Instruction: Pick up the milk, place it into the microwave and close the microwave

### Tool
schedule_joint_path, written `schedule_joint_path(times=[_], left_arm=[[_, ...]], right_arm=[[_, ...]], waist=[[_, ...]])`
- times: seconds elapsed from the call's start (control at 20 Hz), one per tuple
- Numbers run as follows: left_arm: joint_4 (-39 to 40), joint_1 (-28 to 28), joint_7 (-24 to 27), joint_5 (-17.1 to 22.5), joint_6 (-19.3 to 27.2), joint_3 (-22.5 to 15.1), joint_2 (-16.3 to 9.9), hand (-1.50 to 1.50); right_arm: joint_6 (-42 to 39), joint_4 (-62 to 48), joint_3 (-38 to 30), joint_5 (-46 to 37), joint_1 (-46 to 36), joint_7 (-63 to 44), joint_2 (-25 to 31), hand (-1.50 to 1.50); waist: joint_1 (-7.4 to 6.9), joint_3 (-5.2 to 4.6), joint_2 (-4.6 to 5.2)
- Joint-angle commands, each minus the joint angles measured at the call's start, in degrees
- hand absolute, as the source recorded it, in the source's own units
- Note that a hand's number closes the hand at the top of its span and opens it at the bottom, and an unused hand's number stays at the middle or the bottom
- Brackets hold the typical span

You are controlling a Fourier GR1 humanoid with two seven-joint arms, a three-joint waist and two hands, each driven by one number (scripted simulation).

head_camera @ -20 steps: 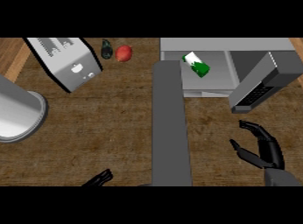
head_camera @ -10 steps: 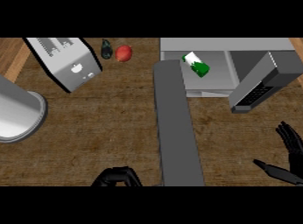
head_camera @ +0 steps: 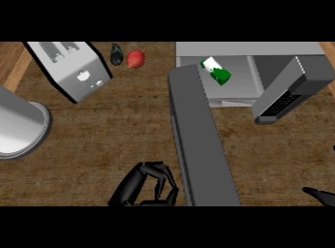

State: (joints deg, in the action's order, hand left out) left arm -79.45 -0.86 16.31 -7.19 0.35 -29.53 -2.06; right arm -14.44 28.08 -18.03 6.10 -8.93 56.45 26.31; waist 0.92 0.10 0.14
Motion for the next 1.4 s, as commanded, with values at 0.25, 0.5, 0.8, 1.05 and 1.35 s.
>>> schedule_joint_path(times=[0.25,0.5,0.8,1.05,1.35], left_arm=[[14.37,10.63,-9.16,0.1,-7.43,-9.87,2.02,1.5],[20.75,17.71,-4.64,4.51,0.83,-18.76,2.05,1.5],[19.29,21.59,-2.81,13.87,8.98,-25.41,2.04,1.5],[20.87,26.99,-1.48,20.63,13.68,-26.55,2.0,-1.5],[20.52,33.17,-3.03,25.67,20.19,-27.12,1.98,1.5]], right_arm=[[-8.3,1.11,0.72,1.6,1.2,6.13,0.93,-1.5],[-10.04,4.81,1.86,2.69,-1.53,2.38,2.24,-1.5],[-13.61,10.02,4.88,3.63,0.12,2.41,1.62,-1.5],[-13.32,12.91,6.06,4.84,-1.32,-0.12,2.44,-1.5],[-12.64,16.61,7.26,7.36,-2.88,-3.38,1.34,-1.5]], waist=[[0.68,0.04,0.24],[1.76,-0.16,0.34],[4.09,-0.27,0.44],[5.51,-0.3,0.88],[8.85,-0.3,1.3]])
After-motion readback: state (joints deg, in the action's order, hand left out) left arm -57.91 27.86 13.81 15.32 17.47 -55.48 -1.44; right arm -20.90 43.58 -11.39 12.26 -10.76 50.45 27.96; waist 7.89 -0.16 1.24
